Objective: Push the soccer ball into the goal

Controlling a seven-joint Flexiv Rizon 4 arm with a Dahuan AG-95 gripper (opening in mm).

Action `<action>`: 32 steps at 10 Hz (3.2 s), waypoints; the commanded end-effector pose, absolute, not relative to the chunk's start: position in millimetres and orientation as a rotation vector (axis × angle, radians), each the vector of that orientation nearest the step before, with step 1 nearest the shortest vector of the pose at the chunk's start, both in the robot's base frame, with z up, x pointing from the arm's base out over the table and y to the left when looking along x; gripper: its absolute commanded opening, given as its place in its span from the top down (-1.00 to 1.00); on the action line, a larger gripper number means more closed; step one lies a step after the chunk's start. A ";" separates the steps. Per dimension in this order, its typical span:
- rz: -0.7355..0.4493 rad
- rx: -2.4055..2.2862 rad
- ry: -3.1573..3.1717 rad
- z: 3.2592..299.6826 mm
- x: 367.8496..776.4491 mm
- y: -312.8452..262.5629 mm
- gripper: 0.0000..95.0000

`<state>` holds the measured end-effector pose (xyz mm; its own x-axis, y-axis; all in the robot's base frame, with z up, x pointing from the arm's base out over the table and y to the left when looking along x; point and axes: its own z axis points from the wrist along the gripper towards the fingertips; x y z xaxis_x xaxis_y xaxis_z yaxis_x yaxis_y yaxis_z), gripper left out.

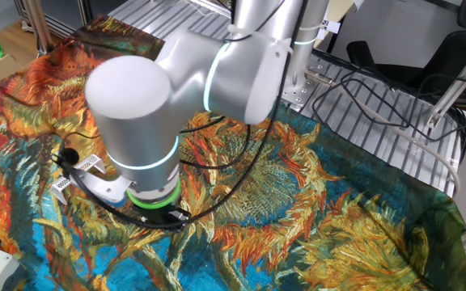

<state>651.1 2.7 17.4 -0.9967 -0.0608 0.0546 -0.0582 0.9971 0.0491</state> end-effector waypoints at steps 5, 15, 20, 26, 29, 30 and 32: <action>0.004 0.186 -3.090 15.1 642.7 -45.6 1.00; 0.050 0.211 -3.079 24.7 636.6 -58.6 1.00; 0.066 0.254 -3.080 27.1 635.5 -80.7 1.00; 0.088 0.298 -3.091 25.6 638.8 -103.4 1.00; 0.100 0.295 -3.091 25.7 642.0 -110.7 1.00; 0.117 0.296 -3.090 24.8 642.6 -113.1 1.00; 0.156 0.298 -3.091 23.7 643.5 -117.2 1.00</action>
<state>644.2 -117.9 22.9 -0.9812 -0.1887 0.0406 -0.1918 0.9766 -0.0971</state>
